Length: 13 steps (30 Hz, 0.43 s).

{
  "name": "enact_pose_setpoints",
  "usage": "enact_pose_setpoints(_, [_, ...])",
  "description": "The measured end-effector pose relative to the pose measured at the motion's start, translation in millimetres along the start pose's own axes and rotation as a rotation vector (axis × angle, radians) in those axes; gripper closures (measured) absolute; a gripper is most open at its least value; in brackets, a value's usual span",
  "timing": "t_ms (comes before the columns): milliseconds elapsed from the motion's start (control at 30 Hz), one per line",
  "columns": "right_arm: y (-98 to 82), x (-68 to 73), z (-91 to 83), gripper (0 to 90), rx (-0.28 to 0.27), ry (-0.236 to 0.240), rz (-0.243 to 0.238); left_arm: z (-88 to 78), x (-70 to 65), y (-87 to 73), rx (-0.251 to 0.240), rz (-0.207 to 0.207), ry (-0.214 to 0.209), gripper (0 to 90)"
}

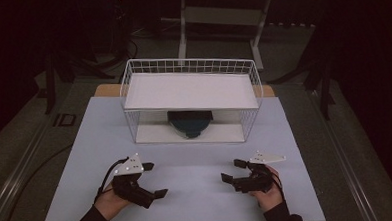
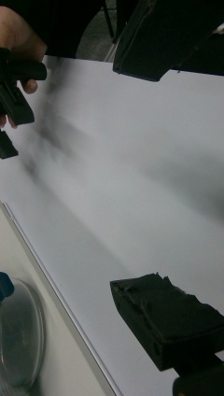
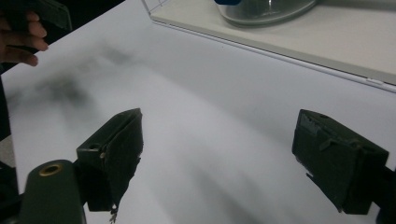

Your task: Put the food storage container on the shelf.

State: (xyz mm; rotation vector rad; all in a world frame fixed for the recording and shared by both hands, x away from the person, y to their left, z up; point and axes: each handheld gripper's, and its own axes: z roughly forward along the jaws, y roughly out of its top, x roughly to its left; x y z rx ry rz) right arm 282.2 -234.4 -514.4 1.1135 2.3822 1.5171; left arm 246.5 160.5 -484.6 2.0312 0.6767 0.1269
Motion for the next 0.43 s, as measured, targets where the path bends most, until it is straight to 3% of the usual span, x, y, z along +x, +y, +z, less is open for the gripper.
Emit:
enact_pose_setpoints(133, [-3.5, -0.9, -6.0, 16.2, -0.001, -0.017, -0.011, -0.4, 0.0, 0.0, -0.001, 0.003, 0.001, 0.4])
enact_pose_setpoints(433, [-7.2, -4.9, -2.6, 16.5, 0.025, -0.026, -0.009, -0.1, -1.1, -0.1, -0.001, 0.008, -0.001, 0.4])
